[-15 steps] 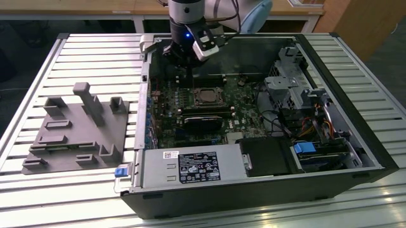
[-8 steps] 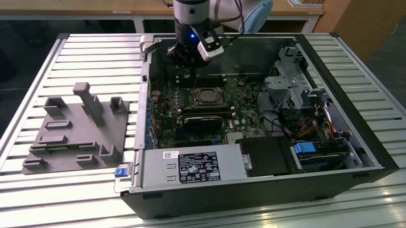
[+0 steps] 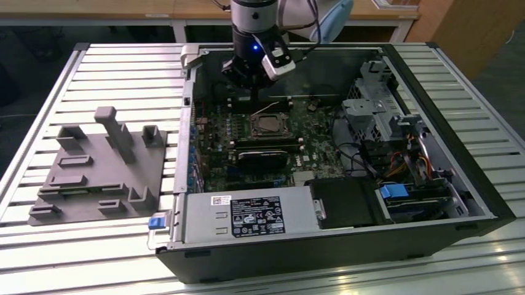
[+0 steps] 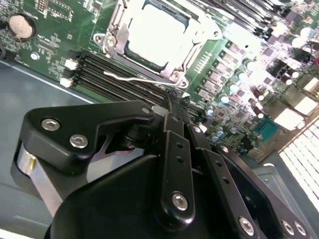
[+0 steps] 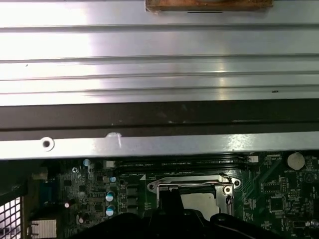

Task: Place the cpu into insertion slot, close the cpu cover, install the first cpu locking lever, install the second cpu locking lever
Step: 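Install the first cpu locking lever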

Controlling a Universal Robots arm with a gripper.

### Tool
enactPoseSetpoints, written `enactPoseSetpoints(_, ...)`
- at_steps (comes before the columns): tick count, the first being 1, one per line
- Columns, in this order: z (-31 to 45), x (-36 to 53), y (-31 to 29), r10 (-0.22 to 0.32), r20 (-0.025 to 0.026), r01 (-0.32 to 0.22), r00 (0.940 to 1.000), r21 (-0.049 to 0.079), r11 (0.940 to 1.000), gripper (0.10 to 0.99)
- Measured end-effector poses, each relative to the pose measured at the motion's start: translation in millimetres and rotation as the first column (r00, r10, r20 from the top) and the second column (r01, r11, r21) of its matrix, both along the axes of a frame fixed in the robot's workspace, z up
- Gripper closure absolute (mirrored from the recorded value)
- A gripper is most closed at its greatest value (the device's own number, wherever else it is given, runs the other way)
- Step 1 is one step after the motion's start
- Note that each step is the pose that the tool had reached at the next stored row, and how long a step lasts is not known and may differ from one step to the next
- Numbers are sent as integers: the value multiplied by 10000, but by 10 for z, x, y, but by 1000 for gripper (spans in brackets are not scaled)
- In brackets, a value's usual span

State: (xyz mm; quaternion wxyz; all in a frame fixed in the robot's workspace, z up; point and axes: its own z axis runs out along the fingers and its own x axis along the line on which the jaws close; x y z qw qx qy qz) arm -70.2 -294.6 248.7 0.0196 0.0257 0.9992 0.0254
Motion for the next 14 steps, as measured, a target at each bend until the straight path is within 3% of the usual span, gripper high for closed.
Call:
enactPoseSetpoints(6, -37, 21, 0, 1, 43, -1, 10000, -2, 10000, 980)
enactPoseSetpoints(14, -58, 37, 0, 1, 53, -1, 10000, -2, 10000, 980)
